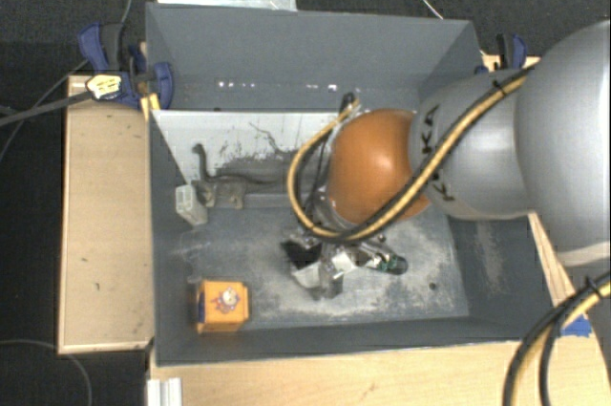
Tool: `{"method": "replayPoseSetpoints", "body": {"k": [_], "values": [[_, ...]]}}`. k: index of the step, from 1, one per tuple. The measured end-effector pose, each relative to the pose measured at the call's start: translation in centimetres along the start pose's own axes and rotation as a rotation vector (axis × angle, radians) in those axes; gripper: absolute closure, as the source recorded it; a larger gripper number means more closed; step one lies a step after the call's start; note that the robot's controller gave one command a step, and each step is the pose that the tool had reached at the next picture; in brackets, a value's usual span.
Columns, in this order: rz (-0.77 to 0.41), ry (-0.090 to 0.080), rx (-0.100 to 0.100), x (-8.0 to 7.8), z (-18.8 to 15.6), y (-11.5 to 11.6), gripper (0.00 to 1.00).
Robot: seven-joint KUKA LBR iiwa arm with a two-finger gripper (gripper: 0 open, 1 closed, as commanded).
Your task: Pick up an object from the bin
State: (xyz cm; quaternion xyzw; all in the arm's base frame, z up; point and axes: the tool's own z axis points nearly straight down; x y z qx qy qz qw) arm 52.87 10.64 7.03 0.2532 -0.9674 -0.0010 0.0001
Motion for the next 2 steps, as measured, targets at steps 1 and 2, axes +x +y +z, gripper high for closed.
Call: {"method": "replayPoseSetpoints", "body": {"k": [1,2], "values": [[0.001,0.0,0.0,0.0,0.0,0.0,1.0],[0.002,0.0,0.0,0.0,0.0,0.0,1.0]]}}
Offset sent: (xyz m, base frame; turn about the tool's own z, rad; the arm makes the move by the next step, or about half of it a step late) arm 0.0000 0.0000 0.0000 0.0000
